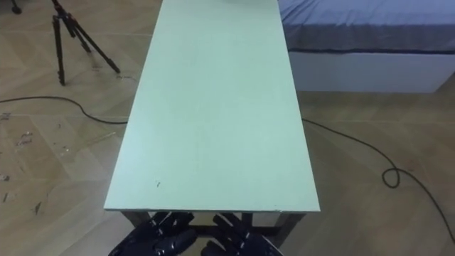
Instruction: Move table with human
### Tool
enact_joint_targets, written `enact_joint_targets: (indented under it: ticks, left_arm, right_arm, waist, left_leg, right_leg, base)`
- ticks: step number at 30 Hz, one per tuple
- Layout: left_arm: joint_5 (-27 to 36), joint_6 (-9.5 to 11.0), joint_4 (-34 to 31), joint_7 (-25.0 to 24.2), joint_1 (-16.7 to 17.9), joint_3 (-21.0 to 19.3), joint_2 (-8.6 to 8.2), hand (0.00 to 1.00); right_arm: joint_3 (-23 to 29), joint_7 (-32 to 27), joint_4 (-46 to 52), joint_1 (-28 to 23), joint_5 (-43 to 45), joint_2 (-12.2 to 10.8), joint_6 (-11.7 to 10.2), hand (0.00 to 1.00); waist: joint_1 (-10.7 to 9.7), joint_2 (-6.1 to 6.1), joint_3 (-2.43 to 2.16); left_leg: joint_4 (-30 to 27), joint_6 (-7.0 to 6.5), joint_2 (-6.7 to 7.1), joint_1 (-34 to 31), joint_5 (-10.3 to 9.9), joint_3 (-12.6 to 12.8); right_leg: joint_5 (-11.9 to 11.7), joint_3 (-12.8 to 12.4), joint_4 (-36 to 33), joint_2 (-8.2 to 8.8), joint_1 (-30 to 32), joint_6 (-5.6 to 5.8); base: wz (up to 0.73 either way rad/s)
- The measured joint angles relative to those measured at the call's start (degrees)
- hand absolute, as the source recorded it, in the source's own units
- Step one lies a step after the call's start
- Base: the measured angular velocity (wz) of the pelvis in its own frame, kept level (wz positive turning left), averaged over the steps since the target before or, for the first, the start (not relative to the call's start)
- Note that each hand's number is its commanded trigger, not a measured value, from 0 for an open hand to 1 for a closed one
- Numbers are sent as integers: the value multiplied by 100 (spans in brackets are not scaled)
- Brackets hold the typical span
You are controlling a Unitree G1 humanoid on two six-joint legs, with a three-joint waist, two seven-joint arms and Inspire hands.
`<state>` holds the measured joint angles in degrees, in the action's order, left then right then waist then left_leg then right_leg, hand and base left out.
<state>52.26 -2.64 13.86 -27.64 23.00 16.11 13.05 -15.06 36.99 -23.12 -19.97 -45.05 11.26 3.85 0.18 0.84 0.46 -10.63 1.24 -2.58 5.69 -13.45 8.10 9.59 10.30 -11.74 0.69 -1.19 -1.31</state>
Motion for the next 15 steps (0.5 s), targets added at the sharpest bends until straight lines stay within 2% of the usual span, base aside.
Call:
enact_joint_targets:
  ticks: [10,15]
  left_arm:
    - [121,-128,-89,-4,-113,75,31,0]
    - [115,-314,-215,-4,-132,39,92,0]
  right_arm:
    - [4,-79,223,195,-264,13,74,0]
    - [11,-127,359,209,-438,69,165,0]
  waist:
    - [-10,-17,0]
    - [-4,-35,6]
  left_leg:
    - [-33,0,0,4,0,-16]
    - [-39,0,-2,4,0,-21]
  right_leg:
    - [0,-1,-21,2,17,-1]
    - [0,-16,-17,-4,19,-3]
  base:
    - [0]
    - [0]
